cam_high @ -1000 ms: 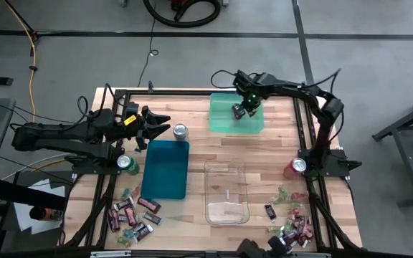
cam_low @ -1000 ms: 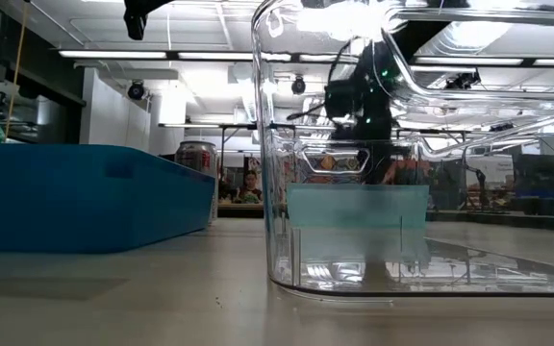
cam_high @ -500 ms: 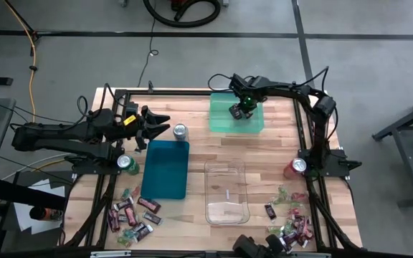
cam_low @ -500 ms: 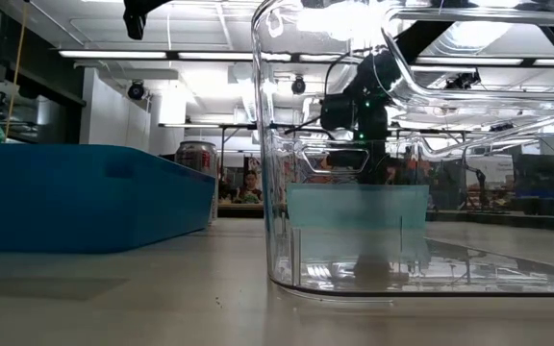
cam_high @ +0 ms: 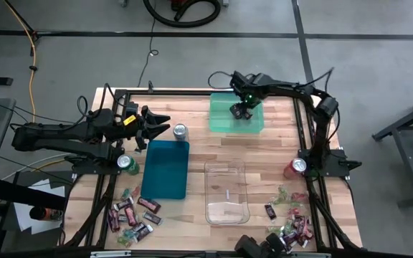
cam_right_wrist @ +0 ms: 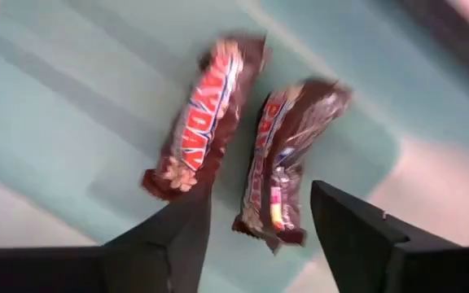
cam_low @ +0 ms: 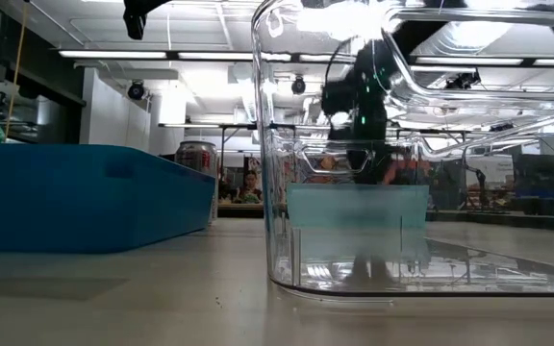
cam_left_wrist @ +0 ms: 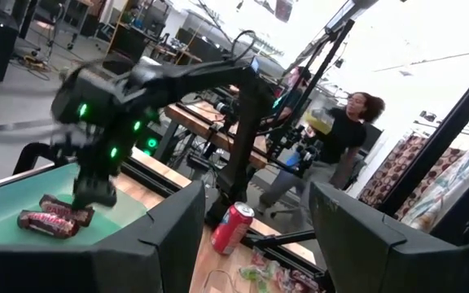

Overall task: Sort candy
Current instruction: Put the chocolate peanut bar into the green bin

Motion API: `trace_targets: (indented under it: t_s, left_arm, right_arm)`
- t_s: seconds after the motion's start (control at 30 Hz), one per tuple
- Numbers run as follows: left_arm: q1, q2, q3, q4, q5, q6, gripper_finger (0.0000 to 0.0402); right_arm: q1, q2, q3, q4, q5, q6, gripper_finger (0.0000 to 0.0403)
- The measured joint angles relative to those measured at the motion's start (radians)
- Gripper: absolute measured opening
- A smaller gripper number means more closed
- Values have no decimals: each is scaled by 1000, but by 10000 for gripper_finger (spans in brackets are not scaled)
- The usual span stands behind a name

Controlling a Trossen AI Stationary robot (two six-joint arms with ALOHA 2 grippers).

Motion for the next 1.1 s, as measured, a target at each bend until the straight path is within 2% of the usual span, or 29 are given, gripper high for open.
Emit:
trace_targets:
  t_s: [0.2,0.3,0.4,0.53,0.6,0.73,0.83,0.93,1.0,1.1]
  left_arm:
    - [0,0,0,0,12,-2,206]
    - [0,0,0,0,49,-2,206]
    - [0,0,0,-3,63,-3,206]
    - [0,0,0,-11,63,-2,206]
    - [0,0,0,-12,62,-2,206]
    - [0,0,0,-10,54,-54,206]
    - [17,6,0,17,43,-61,206]
    - [26,26,29,21,89,-76,206]
    - [10,70,115,-97,144,-37,206]
    - [-58,175,310,-463,199,50,206]
  right_arm:
    - [11,-177,79,-33,18,-49,222]
    - [51,-286,81,-32,-35,-52,217]
    - [125,-387,81,-36,-94,-41,212]
    - [295,-493,81,-37,-97,8,209]
    - [396,-528,81,-37,-58,44,209]
    - [586,-565,80,-37,100,158,209]
    - [687,-585,79,-37,212,226,209]
    - [755,-602,79,-37,316,285,209]
    - [782,-608,79,-38,363,300,209]
    - [796,-609,79,-44,394,315,209]
